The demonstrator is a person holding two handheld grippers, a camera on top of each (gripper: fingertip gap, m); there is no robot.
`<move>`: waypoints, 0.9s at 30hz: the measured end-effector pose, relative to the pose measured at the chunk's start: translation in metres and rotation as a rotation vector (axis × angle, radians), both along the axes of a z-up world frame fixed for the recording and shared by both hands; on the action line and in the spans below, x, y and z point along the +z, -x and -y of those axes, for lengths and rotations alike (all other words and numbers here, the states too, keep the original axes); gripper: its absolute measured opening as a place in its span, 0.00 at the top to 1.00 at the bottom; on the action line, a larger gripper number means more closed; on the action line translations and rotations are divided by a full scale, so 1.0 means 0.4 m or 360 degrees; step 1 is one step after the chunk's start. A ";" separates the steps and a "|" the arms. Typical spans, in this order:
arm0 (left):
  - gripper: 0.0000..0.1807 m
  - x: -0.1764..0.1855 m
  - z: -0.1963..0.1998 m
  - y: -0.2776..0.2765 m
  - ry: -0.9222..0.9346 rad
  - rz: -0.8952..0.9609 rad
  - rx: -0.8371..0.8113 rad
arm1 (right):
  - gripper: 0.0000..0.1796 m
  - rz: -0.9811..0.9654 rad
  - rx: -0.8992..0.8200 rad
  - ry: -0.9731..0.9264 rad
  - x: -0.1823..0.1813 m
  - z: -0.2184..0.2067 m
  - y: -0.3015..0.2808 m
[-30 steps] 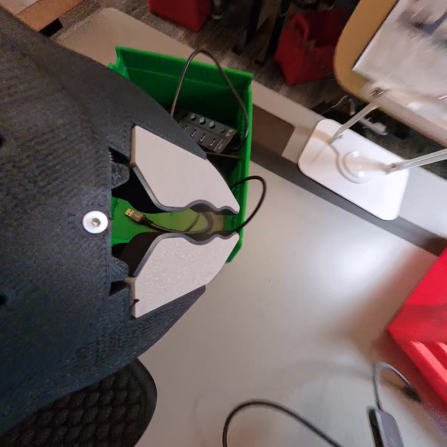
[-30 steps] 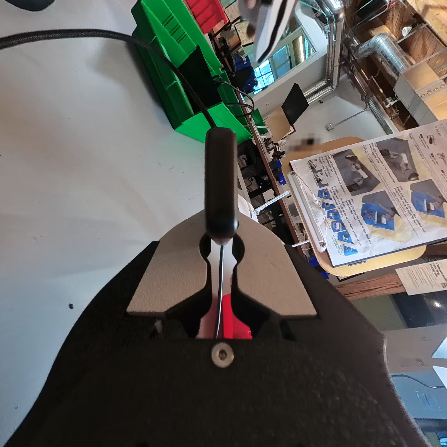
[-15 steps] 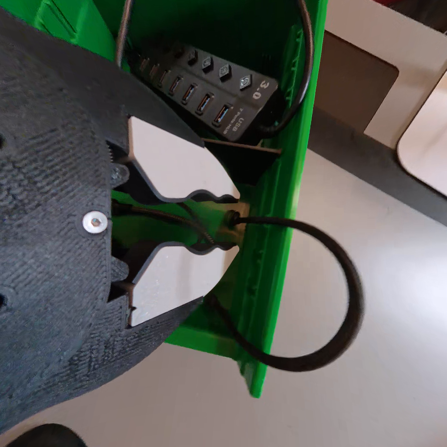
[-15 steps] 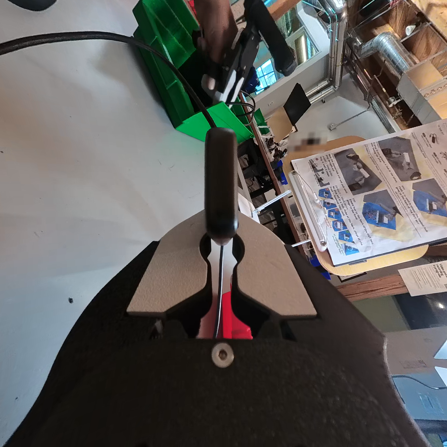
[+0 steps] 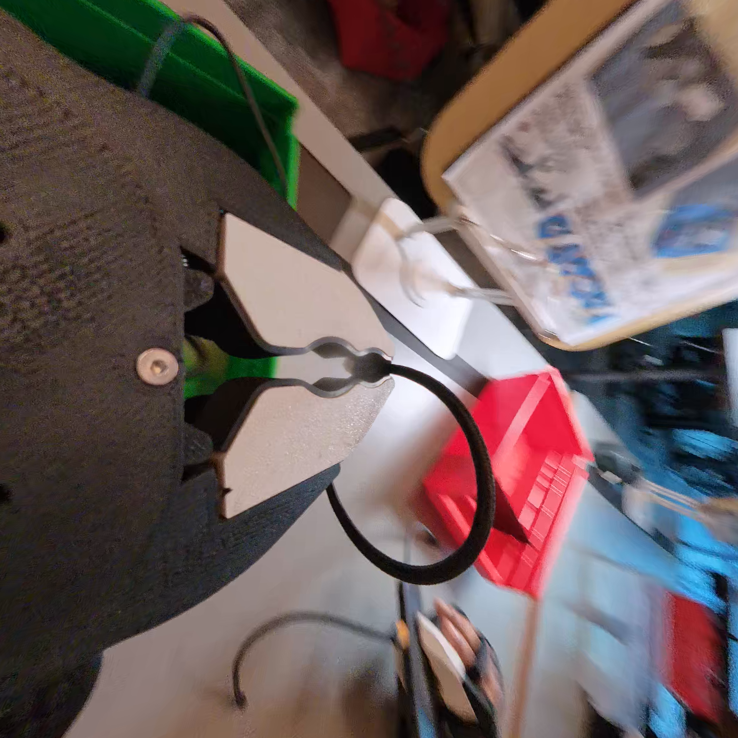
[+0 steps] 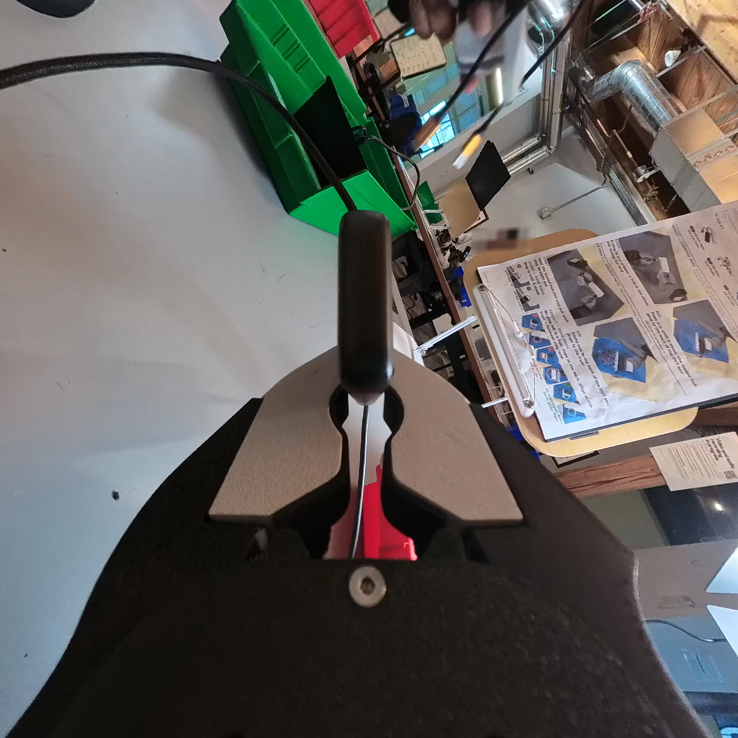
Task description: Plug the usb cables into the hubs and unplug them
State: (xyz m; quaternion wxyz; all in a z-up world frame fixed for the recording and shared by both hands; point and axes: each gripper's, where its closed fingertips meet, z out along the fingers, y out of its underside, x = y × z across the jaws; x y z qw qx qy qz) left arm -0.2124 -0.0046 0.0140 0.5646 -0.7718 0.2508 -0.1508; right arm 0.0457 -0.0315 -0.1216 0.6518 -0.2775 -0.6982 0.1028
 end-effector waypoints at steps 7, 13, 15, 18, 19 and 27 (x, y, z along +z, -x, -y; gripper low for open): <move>0.98 0.024 0.130 -0.234 -0.0286 0.0636 -0.0382 | 0.93 -0.0083 -0.0011 -0.0020 0.038 -0.016 -0.022; 0.98 -0.207 0.137 -0.321 -0.0139 0.0866 -0.0338 | 0.93 -0.0069 0.0063 -0.0026 0.042 -0.020 -0.045; 0.98 -0.250 0.131 -0.326 -0.0070 0.0918 -0.0337 | 0.93 -0.0063 0.0095 -0.0019 0.042 -0.015 -0.050; 0.98 -0.300 0.131 -0.351 0.0052 0.0931 -0.0408 | 0.93 -0.0071 0.0112 -0.0010 0.048 -0.011 -0.053; 0.98 -0.315 0.134 -0.362 0.0081 0.0914 -0.0437 | 0.93 -0.0076 0.0111 -0.0011 0.050 -0.011 -0.054; 0.98 -0.313 0.168 -0.414 0.0058 0.0853 -0.0573 | 0.93 -0.0109 0.0113 0.0017 0.057 -0.014 -0.059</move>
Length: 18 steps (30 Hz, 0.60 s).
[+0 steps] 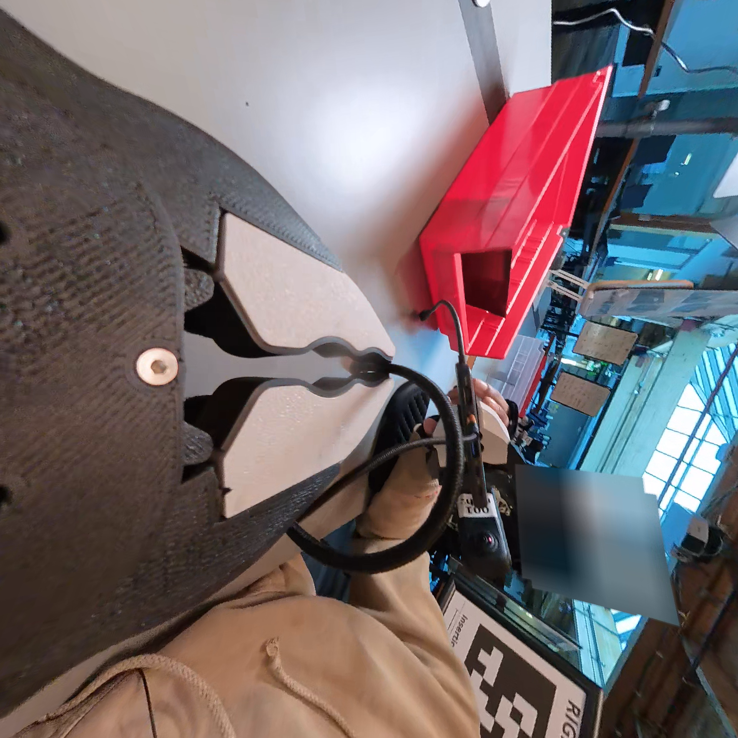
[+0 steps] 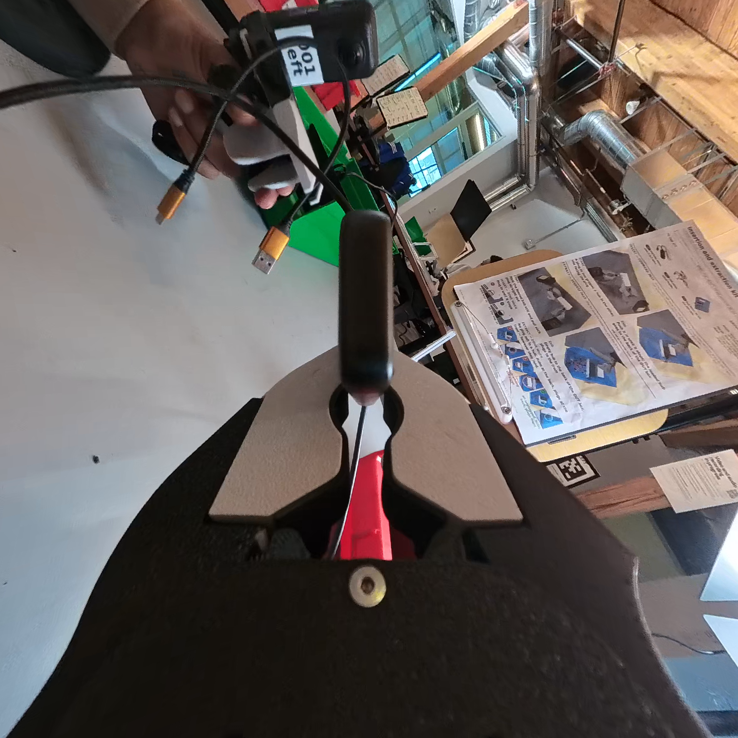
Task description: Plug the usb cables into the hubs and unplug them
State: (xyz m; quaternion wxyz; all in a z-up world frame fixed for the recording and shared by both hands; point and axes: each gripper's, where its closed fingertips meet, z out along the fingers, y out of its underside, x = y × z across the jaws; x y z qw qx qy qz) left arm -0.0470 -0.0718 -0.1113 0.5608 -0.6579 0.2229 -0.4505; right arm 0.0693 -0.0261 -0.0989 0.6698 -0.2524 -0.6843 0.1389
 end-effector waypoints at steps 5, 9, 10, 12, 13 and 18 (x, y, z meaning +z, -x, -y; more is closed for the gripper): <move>0.98 -0.005 0.008 -0.005 -0.0001 -0.0039 -0.0007 | 0.93 -0.0010 0.0026 0.0029 0.001 0.008 0.002; 0.98 0.008 0.013 -0.012 0.0002 0.0042 -0.0034 | 0.93 -0.0027 0.0046 0.0058 0.003 0.012 0.003; 0.98 0.016 0.014 -0.013 0.0007 0.0093 -0.0039 | 0.93 -0.0030 0.0052 0.0069 0.004 0.013 0.003; 0.98 0.031 0.016 -0.014 0.0025 0.0215 -0.0058 | 0.93 -0.0034 0.0058 0.0083 0.003 0.014 0.004; 0.98 0.037 0.018 -0.015 0.0037 0.0269 -0.0071 | 0.93 -0.0035 0.0058 0.0085 0.002 0.014 0.005; 0.98 0.082 0.032 0.000 0.0009 0.0519 -0.0150 | 0.93 -0.0030 0.0048 0.0075 0.000 0.011 0.005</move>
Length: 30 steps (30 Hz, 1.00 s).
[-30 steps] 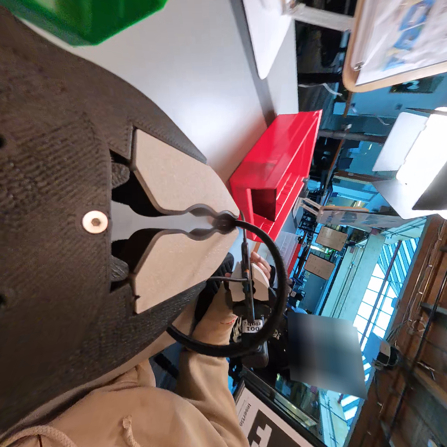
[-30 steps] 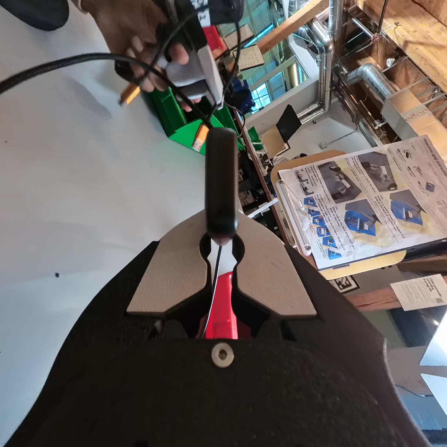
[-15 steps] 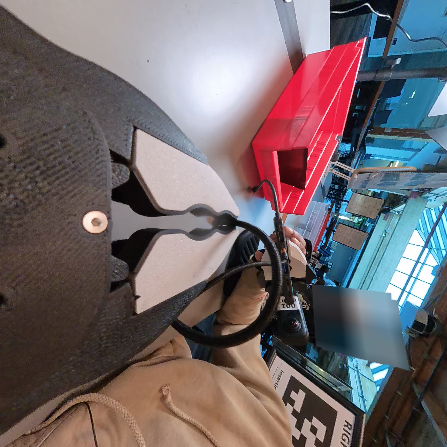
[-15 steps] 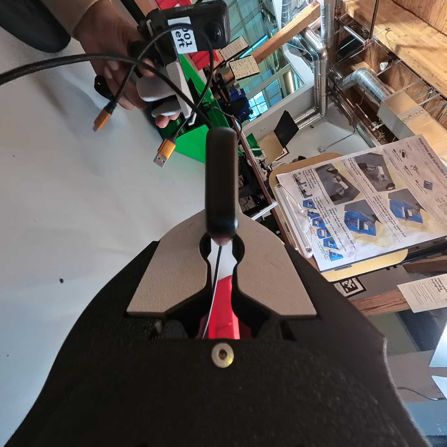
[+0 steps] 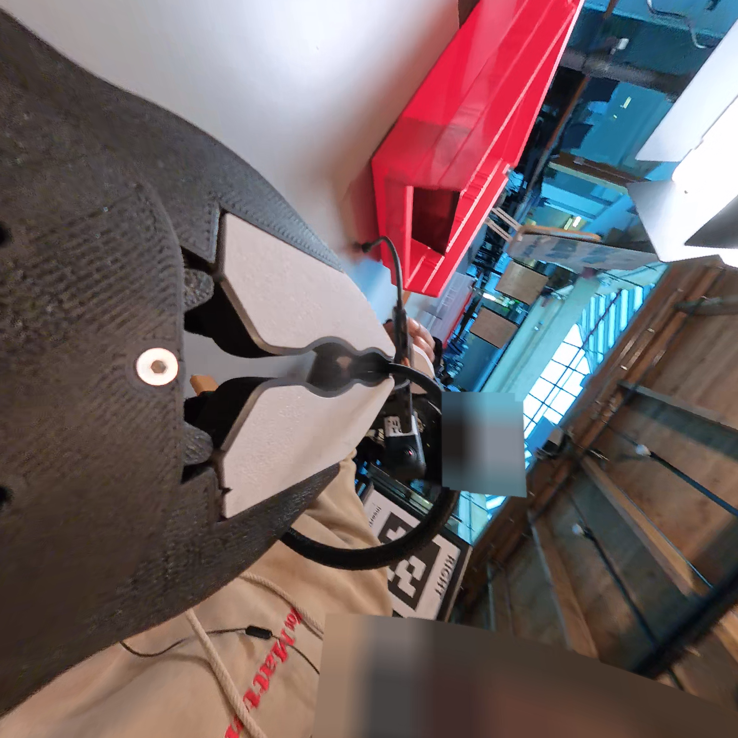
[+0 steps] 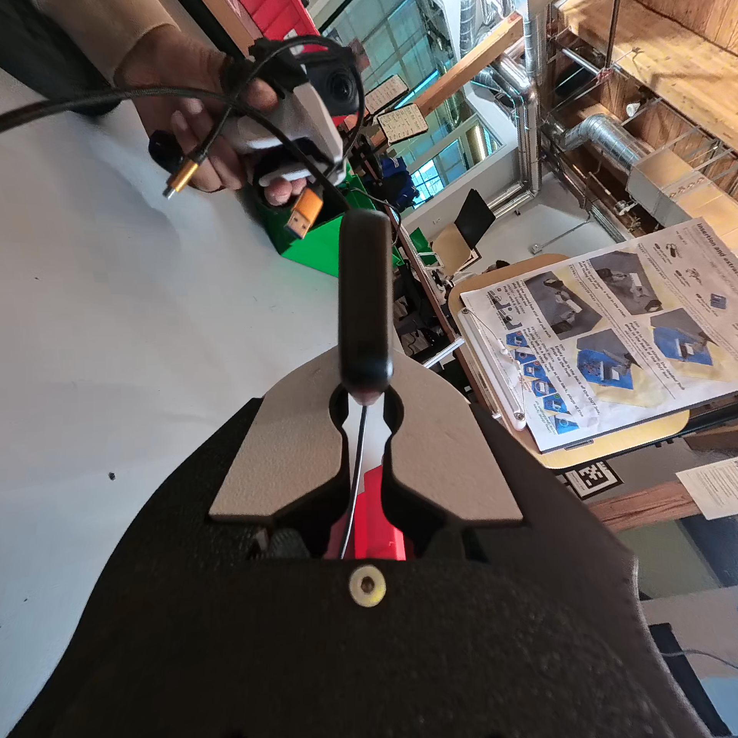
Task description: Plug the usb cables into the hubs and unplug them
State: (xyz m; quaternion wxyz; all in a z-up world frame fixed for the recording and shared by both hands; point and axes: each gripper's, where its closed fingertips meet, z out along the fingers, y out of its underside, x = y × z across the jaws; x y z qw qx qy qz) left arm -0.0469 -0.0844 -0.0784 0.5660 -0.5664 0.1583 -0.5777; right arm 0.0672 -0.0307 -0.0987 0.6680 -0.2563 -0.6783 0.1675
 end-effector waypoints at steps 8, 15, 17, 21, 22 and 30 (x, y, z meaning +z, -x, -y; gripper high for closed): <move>0.98 0.030 0.025 0.013 -0.0158 -0.0007 -0.0001 | 0.93 -0.0006 -0.0011 -0.0017 0.005 -0.003 -0.004; 0.98 0.031 0.040 0.015 -0.0405 -0.0398 0.0142 | 0.93 -0.0020 -0.0012 -0.0013 0.017 -0.014 -0.018; 0.98 0.021 0.042 0.015 -0.0507 -0.0636 0.0231 | 0.93 -0.0038 -0.0038 -0.0003 0.025 -0.028 -0.025; 0.98 0.001 0.027 0.012 -0.0489 -0.0798 0.0343 | 0.93 -0.0059 -0.0115 0.0013 0.030 -0.064 -0.038; 0.98 0.000 0.022 0.007 -0.0435 -0.0756 0.0339 | 0.93 -0.0064 -0.0143 0.0010 0.031 -0.073 -0.040; 0.98 -0.125 -0.009 -0.110 0.0067 -0.0688 0.0172 | 0.93 -0.0180 -0.0192 0.0133 0.059 -0.099 -0.054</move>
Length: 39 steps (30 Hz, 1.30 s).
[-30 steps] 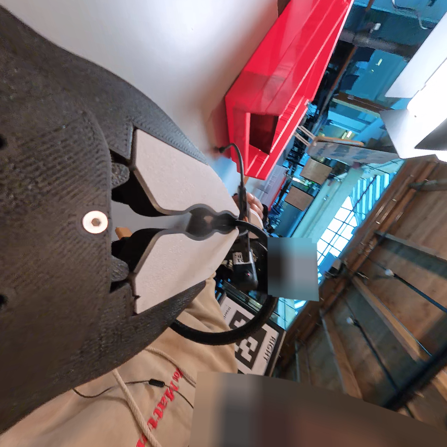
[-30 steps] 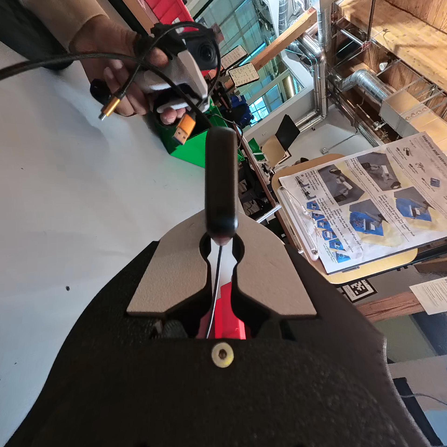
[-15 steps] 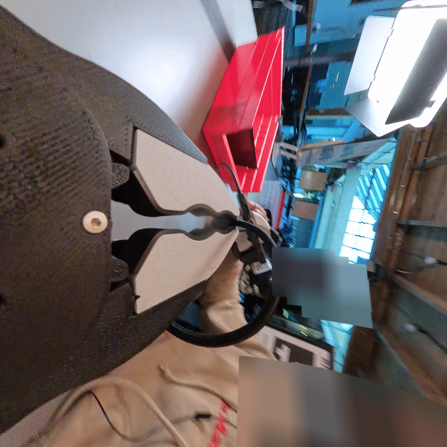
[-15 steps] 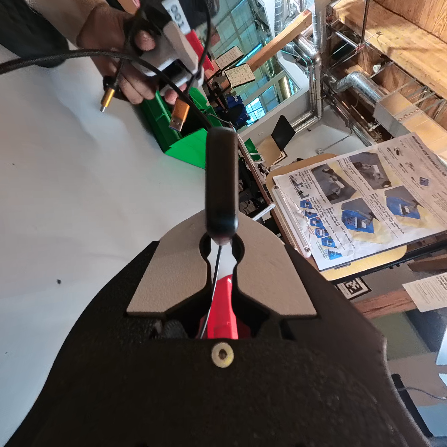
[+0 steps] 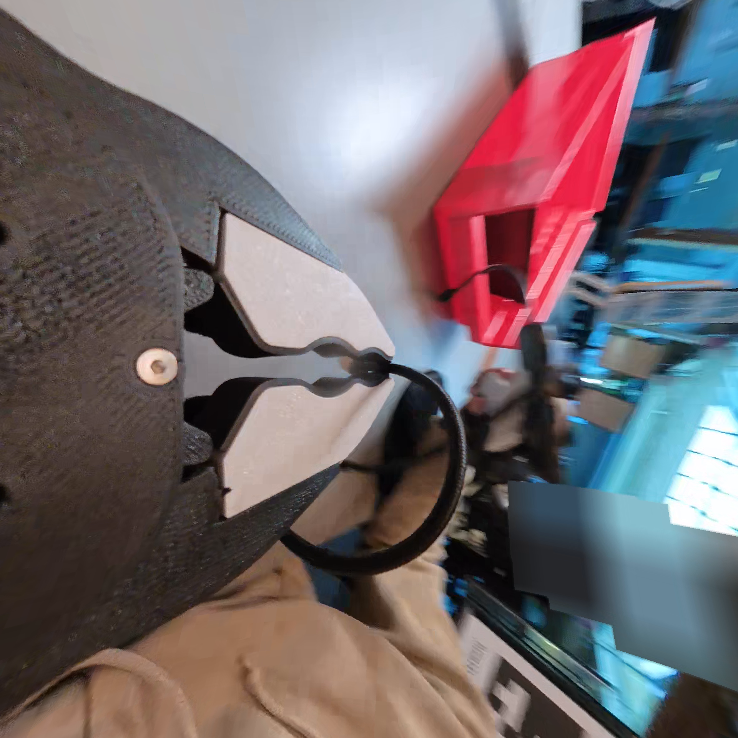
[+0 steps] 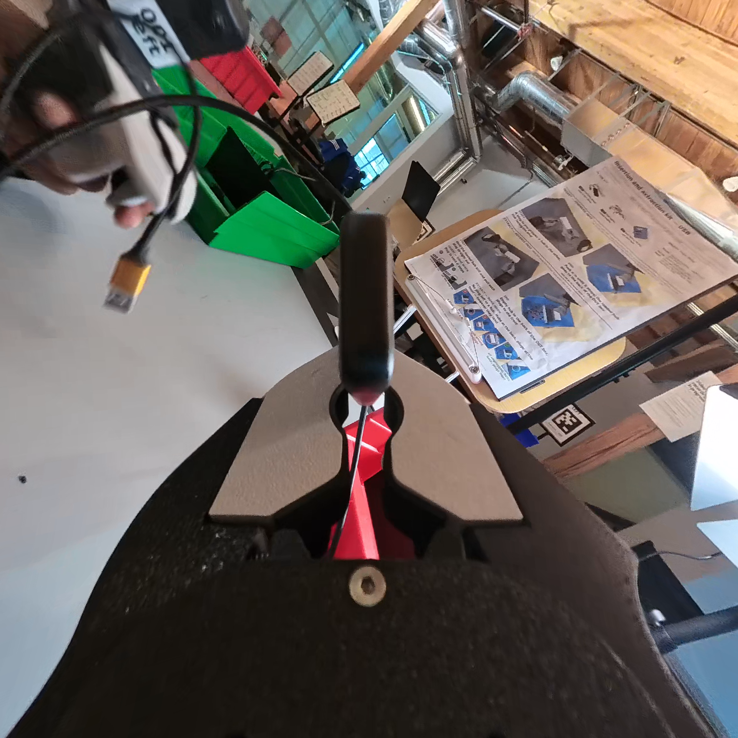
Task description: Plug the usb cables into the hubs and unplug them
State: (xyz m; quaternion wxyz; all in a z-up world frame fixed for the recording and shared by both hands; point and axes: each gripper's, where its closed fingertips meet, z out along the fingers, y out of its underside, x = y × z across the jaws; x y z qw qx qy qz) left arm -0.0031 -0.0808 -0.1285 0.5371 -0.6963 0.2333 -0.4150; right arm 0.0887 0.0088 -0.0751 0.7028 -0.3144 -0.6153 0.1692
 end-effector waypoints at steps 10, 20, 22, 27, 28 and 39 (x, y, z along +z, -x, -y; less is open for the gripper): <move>0.85 -0.193 0.056 0.155 0.0120 -0.1327 -0.0143 | 0.93 0.0013 -0.0010 -0.0017 -0.002 0.001 0.002; 0.85 -0.136 0.049 0.127 0.0202 -0.1005 -0.0107 | 0.93 -0.0020 -0.0035 -0.0014 0.010 -0.007 -0.004; 0.83 -0.164 0.046 0.061 0.0233 -0.1022 -0.0190 | 0.93 -0.0025 -0.0043 -0.0027 0.014 -0.007 -0.007; 0.88 -0.225 0.028 -0.004 0.0319 -0.1131 -0.0272 | 0.93 -0.0030 -0.0053 -0.0037 0.017 -0.008 -0.008; 0.87 -0.234 0.024 -0.004 0.0331 -0.1156 -0.0262 | 0.93 -0.0028 -0.0055 -0.0040 0.016 -0.008 -0.008; 0.96 -0.239 0.016 -0.029 0.0212 -0.1231 -0.0229 | 0.93 -0.0020 -0.0047 -0.0022 0.008 -0.006 -0.002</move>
